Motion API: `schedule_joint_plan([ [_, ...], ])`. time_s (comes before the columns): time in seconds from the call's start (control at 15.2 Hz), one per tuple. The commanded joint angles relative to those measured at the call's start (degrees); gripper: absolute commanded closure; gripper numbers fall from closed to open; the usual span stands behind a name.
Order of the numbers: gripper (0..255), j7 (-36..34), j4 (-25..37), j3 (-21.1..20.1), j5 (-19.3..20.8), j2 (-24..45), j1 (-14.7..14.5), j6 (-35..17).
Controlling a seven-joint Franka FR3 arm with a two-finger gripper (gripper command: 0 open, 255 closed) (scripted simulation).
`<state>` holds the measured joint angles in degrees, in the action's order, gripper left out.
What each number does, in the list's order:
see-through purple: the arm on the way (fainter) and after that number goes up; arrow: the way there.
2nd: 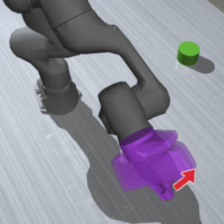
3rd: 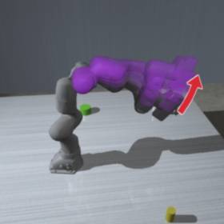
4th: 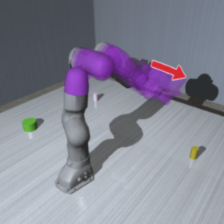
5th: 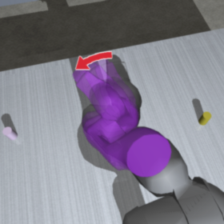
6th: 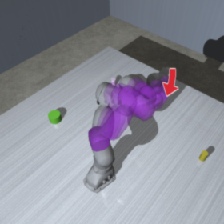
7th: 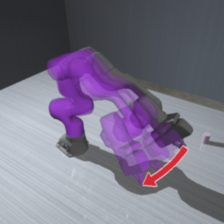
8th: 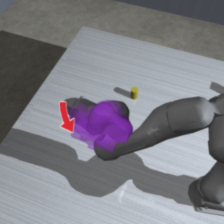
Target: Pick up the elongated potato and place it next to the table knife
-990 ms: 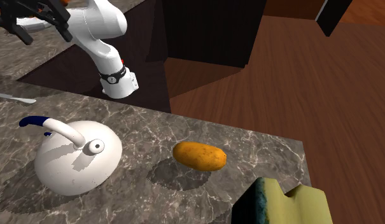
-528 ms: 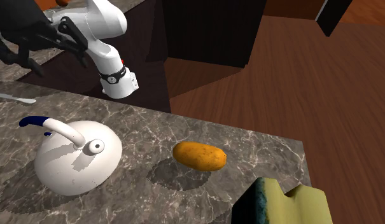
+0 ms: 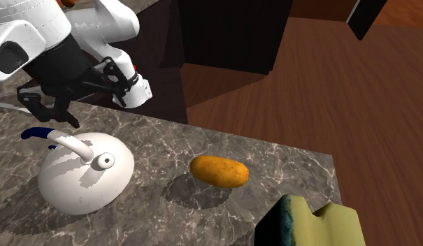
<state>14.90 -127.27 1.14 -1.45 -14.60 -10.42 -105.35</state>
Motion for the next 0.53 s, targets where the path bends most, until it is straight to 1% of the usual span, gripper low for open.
schedule_joint_plan([
  [0.0,0,2.52,1.83,-0.71,-0.16,3.66,-1.2,-2.2],
  [0.46,0,10.32,9.05,-3.8,0.0,15.14,-4.86,-7.69],
])
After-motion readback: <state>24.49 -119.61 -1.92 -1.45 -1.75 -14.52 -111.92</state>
